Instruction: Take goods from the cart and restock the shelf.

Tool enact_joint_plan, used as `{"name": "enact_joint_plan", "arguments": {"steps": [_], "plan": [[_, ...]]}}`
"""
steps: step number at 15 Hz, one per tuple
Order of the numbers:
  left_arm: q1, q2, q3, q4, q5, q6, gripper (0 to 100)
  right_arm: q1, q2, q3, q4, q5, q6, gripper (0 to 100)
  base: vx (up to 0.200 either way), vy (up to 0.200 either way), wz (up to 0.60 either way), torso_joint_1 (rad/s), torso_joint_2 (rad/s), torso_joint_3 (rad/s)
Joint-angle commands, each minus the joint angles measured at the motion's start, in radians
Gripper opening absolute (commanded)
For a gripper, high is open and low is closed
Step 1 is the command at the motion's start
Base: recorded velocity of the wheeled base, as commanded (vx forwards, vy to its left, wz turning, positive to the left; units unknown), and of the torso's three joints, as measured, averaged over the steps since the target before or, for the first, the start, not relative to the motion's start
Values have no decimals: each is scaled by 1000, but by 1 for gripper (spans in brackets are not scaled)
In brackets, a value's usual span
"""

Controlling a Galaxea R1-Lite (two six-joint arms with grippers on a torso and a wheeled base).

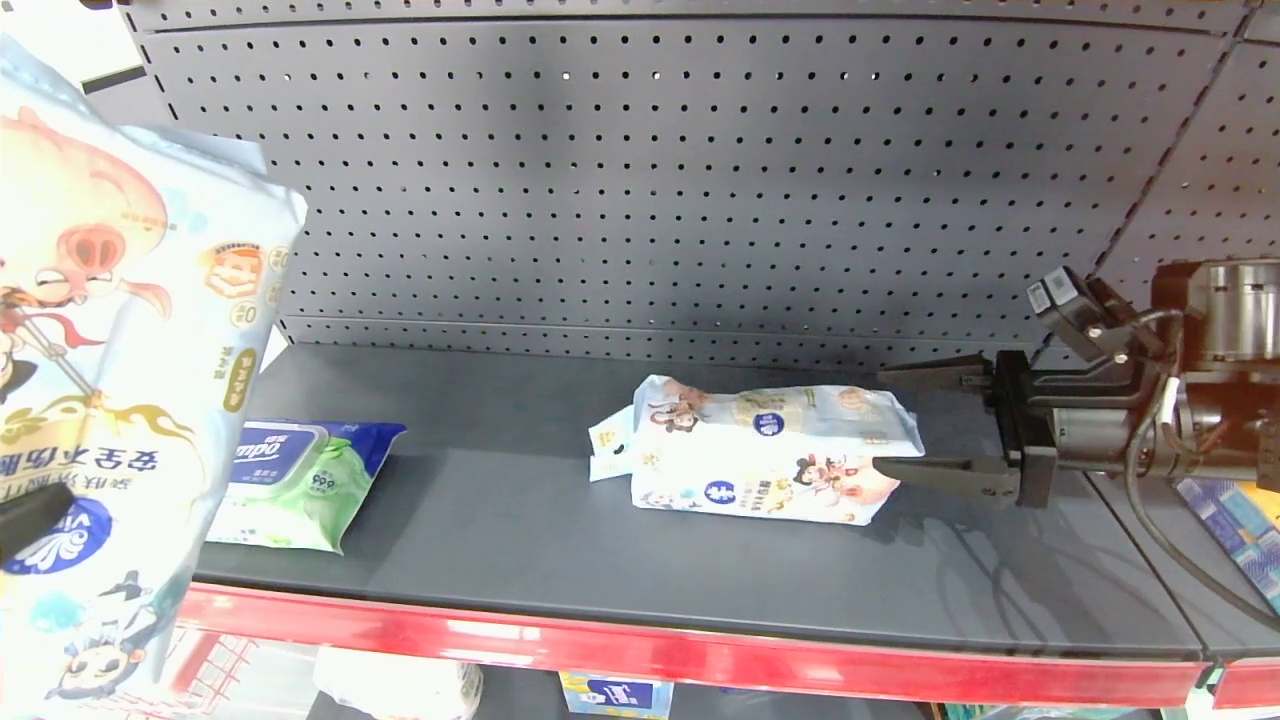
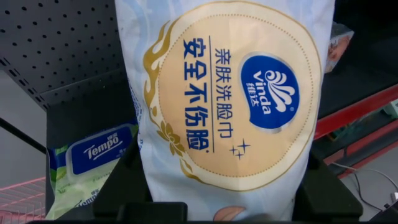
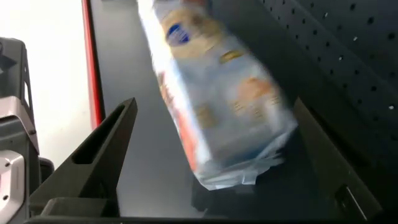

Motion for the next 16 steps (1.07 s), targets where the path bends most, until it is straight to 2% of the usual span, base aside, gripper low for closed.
{"name": "enact_joint_plan", "arguments": {"steps": [1,7,16], "plan": [[0,-2,0,0,-1,0,0,-5,-50,3,-2,-2,3,100,0,0,0,0,0,0],[0,3,-14,0,-2,-1,0,-23,16,41,-5,0,-8,100,0,0,0,0,0,0],[0,3,-19,0,-2,-1,0,-23,26,-1,-7,-22,-20,100,0,0,0,0,0,0]]}}
